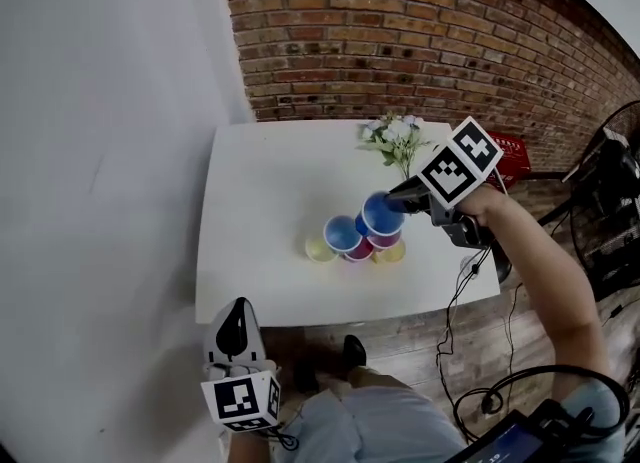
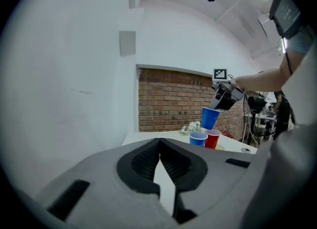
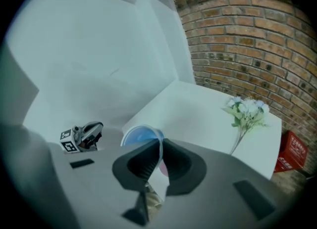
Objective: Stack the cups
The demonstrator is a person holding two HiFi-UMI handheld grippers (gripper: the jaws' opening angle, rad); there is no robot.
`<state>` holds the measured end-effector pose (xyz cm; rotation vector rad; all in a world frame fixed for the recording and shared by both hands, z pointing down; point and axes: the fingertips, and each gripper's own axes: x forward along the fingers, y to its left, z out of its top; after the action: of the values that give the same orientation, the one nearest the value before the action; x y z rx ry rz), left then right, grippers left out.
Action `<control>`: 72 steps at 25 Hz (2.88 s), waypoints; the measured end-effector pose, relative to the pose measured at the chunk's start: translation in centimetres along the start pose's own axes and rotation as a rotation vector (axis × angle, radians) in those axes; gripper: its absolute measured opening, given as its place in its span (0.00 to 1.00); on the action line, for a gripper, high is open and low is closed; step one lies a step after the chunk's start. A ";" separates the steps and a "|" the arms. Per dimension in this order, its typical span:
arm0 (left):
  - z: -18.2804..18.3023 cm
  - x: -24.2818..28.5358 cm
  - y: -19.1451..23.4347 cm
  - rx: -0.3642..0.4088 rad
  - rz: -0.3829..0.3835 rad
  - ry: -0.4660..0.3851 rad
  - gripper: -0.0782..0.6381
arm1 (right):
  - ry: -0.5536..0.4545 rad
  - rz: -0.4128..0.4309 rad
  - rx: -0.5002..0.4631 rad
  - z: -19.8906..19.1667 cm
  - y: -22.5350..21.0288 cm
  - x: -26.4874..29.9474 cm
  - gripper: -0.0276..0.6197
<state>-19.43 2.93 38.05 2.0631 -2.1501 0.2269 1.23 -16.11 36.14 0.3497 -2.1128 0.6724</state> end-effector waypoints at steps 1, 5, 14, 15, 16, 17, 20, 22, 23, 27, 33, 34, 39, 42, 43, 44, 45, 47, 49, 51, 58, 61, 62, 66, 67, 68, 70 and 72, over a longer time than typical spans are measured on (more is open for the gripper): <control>0.0 -0.1 0.2 -0.003 0.006 0.003 0.12 | 0.010 0.004 -0.002 0.0 0.1 0.3 0.09; -0.2 -0.3 0.7 -0.007 0.019 0.007 0.12 | 0.041 0.006 -0.003 0.1 0.0 1.2 0.09; -0.6 -0.3 1.8 -0.017 0.026 0.013 0.12 | 0.083 -0.004 0.006 -0.1 -0.3 2.2 0.09; -0.6 -0.3 1.9 -0.018 0.025 0.013 0.12 | 0.085 -0.004 0.009 -0.1 -0.4 2.3 0.09; -0.6 -0.3 1.9 -0.019 0.025 0.013 0.12 | 0.088 -0.004 0.011 -0.2 -0.4 2.3 0.09; -0.6 -0.3 1.9 -0.020 0.026 0.014 0.12 | 0.091 -0.004 0.012 -0.2 -0.5 2.4 0.09; -0.7 -0.2 2.1 -0.021 0.027 0.016 0.12 | 0.098 -0.005 0.012 -0.3 -0.6 2.5 0.09; -0.7 -0.1 2.2 -0.022 0.028 0.016 0.12 | 0.100 -0.003 0.016 -0.3 -0.7 2.6 0.09; -0.6 -0.1 2.2 -0.022 0.029 0.015 0.12 | 0.101 -0.002 0.018 -0.3 -0.8 2.6 0.09; -0.7 0.0 2.4 -0.024 0.028 0.016 0.12 | 0.106 -0.002 0.008 -0.4 -0.9 2.6 0.13; -0.9 0.3 2.2 -0.029 0.024 0.016 0.12 | 0.108 -0.018 -0.006 -0.4 -1.1 2.5 0.09; -1.0 0.3 2.2 -0.029 0.023 0.015 0.12 | 0.113 -0.016 -0.004 -0.4 -1.1 2.4 0.09; -0.9 0.5 2.3 -0.031 0.021 0.014 0.12 | 0.139 -0.006 0.001 -0.5 -1.1 2.3 0.09; -0.9 0.6 2.3 -0.032 0.021 0.015 0.12 | 0.150 0.004 -0.001 -0.5 -1.0 2.5 0.09; -0.9 0.6 2.4 -0.033 0.023 0.015 0.12 | 0.151 0.006 -0.003 -0.5 -1.0 2.6 0.10; -0.9 0.5 2.5 -0.034 0.024 0.016 0.12 | 0.151 0.008 -0.004 -0.5 -1.0 2.7 0.12; -1.0 0.5 2.5 -0.034 0.026 0.015 0.12 | 0.151 0.009 -0.006 -0.5 -1.0 2.7 0.15; -1.0 0.4 2.7 -0.036 0.028 0.014 0.12 | 0.147 0.008 -0.008 -0.5 -1.1 2.8 0.18; -1.1 0.5 2.8 -0.036 0.027 0.014 0.12 | 0.146 0.007 -0.011 -0.4 -1.1 2.9 0.20; -1.0 0.6 2.8 -0.036 0.026 0.015 0.12 | 0.148 0.008 -0.015 -0.4 -1.1 2.9 0.20; -1.1 0.9 2.9 -0.036 0.025 0.015 0.12 | 0.162 -0.007 -0.067 -0.4 -1.1 2.8 0.09; -1.1 1.0 2.8 -0.036 0.022 0.013 0.12 | 0.163 0.005 -0.065 -0.2 -0.9 2.6 0.09; -1.1 1.0 2.8 -0.037 0.021 0.012 0.12 | 0.162 0.009 -0.061 -0.1 -0.9 2.4 0.09; -1.1 1.1 2.7 -0.040 0.020 0.010 0.12 | 0.166 0.020 -0.045 0.0 -0.8 1.9 0.09; -1.1 1.1 2.8 -0.040 0.020 0.010 0.12 | 0.177 0.020 -0.048 -0.1 -0.8 1.9 0.09; -1.1 1.2 2.8 -0.039 0.020 0.010 0.12 | 0.189 0.019 -0.054 -0.1 -0.8 1.9 0.09; -1.1 1.3 2.8 -0.040 0.020 0.011 0.12 | 0.209 0.019 -0.067 -0.1 -0.6 1.8 0.09; -1.1 1.3 2.9 -0.042 0.020 0.011 0.12 | 0.217 0.016 -0.077 0.1 -0.6 1.8 0.09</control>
<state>-22.34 1.97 39.43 2.0137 -2.1512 0.1939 0.34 -16.64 37.74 0.2078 -1.9300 0.6077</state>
